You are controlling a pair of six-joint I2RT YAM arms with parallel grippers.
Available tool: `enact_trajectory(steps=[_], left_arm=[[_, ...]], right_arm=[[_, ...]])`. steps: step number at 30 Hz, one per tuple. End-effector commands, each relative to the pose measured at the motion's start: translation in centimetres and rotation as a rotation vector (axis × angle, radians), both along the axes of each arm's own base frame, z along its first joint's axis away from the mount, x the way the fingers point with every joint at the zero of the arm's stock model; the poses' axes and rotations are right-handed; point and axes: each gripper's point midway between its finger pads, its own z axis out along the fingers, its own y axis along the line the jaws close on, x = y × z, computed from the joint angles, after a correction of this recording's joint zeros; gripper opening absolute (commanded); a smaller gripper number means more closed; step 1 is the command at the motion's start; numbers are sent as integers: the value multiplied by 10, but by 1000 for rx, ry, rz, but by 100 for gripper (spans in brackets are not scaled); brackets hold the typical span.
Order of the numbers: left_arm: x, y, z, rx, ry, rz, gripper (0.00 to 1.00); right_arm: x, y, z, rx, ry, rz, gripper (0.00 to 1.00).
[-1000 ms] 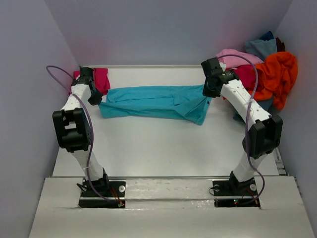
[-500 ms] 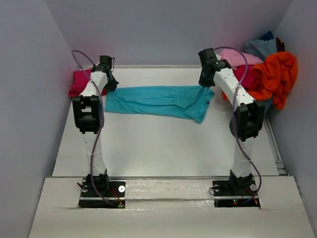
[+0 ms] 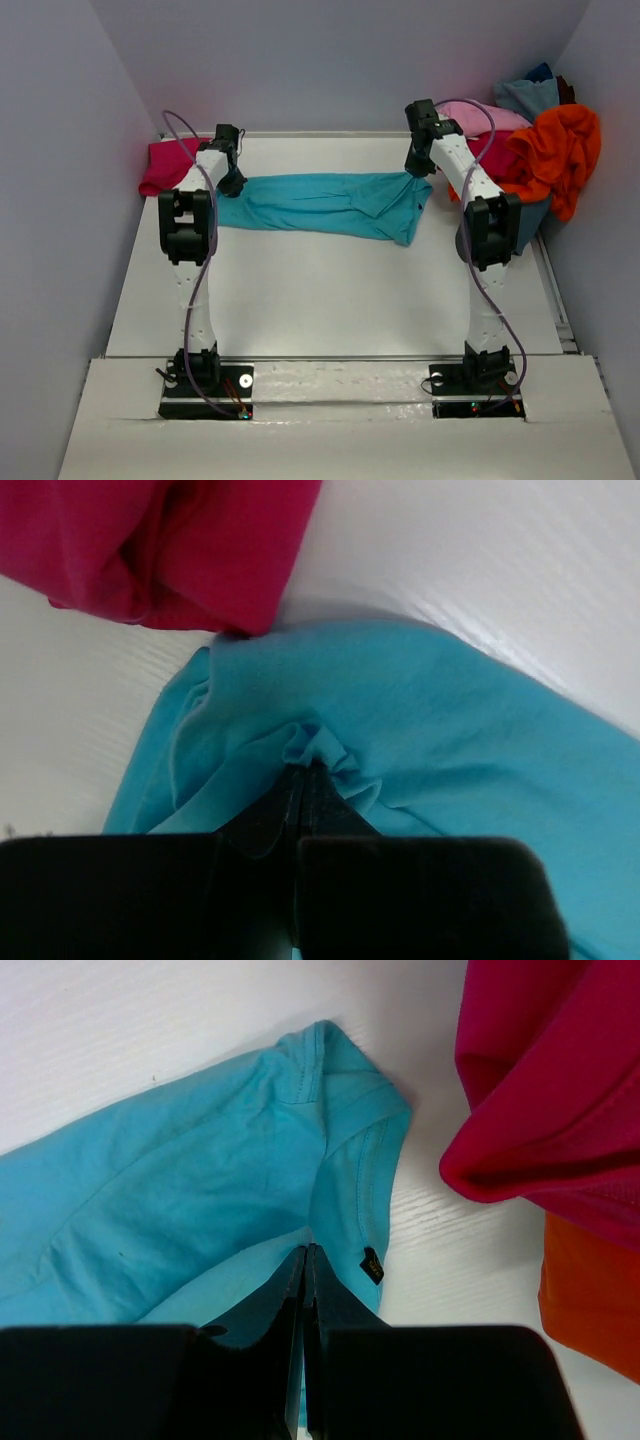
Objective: Fold and stack the t-shirts
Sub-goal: Fold the tshirt
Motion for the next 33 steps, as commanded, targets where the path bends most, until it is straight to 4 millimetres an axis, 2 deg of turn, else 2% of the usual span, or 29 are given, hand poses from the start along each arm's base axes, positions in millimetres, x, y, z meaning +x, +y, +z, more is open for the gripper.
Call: enact_trajectory(steps=[1,2,4,5,6,8,10,14,21,31,33], left_arm=[[-23,17,20,31,-12,66,6],[-25,18,27,38,-28,74,6],[-35,23,24,59,-14,97,6],[-38,24,32,61,-29,103,6],[-43,31,30,69,-22,116,6],[-46,32,42,71,-47,121,6],[-50,32,43,72,-48,119,6],[-53,40,59,93,-83,126,6],[-57,43,72,102,-110,130,6],[-63,41,69,95,-106,116,6],[-66,42,73,98,-118,117,6]], right_arm=[[5,-3,-4,-3,2,1,7],[6,-2,-6,-3,3,1,7],[6,-2,-11,-1,11,-2,7],[6,-2,-14,-3,17,-2,7],[6,-2,-18,-5,24,-4,7],[5,-2,-23,-5,33,-5,7],[5,-2,-25,-6,35,-3,7],[3,-1,-27,1,38,-4,7],[3,-4,-13,-3,10,-12,7],[-6,-6,8,4,-20,-17,7],[-9,-6,16,10,-37,-19,7]])
